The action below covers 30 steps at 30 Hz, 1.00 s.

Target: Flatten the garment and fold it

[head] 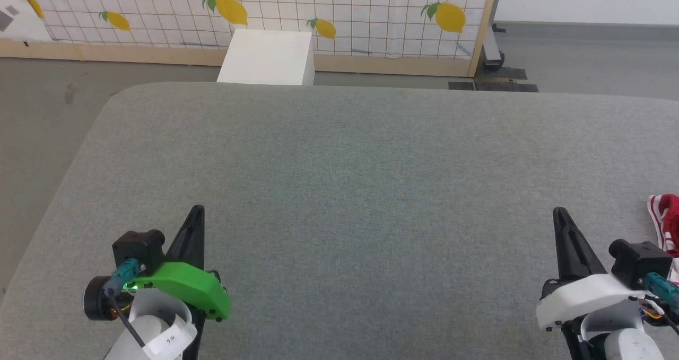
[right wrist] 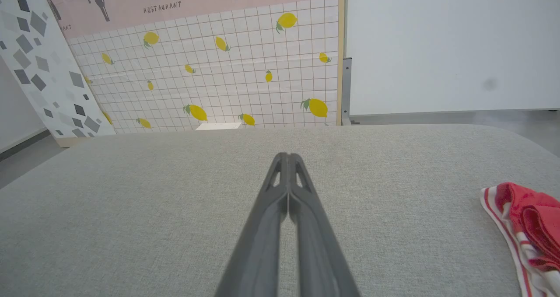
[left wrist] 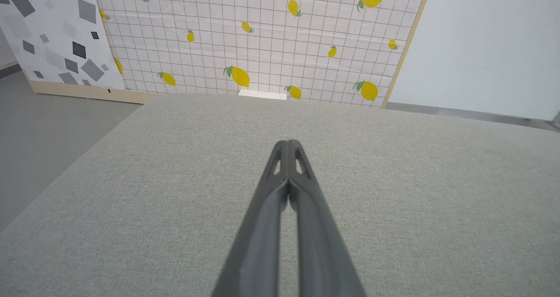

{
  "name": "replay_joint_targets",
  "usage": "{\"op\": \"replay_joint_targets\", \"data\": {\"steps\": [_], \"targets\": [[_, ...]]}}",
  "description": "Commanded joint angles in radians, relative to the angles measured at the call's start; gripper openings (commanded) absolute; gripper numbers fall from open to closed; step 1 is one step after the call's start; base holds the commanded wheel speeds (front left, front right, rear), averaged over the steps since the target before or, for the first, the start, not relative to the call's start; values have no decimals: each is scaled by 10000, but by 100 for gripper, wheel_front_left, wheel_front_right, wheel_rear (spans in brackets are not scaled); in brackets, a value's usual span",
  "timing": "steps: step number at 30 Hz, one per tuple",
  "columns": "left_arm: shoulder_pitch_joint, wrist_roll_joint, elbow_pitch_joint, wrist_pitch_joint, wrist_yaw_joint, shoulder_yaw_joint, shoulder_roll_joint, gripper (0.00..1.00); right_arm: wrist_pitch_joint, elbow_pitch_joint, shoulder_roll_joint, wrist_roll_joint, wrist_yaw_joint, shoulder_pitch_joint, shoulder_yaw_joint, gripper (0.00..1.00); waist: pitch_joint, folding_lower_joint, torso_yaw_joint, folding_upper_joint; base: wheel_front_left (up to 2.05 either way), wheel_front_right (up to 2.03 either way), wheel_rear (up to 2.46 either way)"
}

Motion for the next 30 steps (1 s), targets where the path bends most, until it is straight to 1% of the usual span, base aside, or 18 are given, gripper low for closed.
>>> {"op": "replay_joint_targets", "data": {"steps": [1,30], "targets": [[180,229,-94,48,-65,115,-103,0,50,-87,3,-112,-3,86,46,0,1,0,-2,0,0,0,0],[604,1641,-669,515,-332,995,-864,0,412,-568,6,-498,-6,205,334,0,34,0,-52,0,0,0,0]]}}
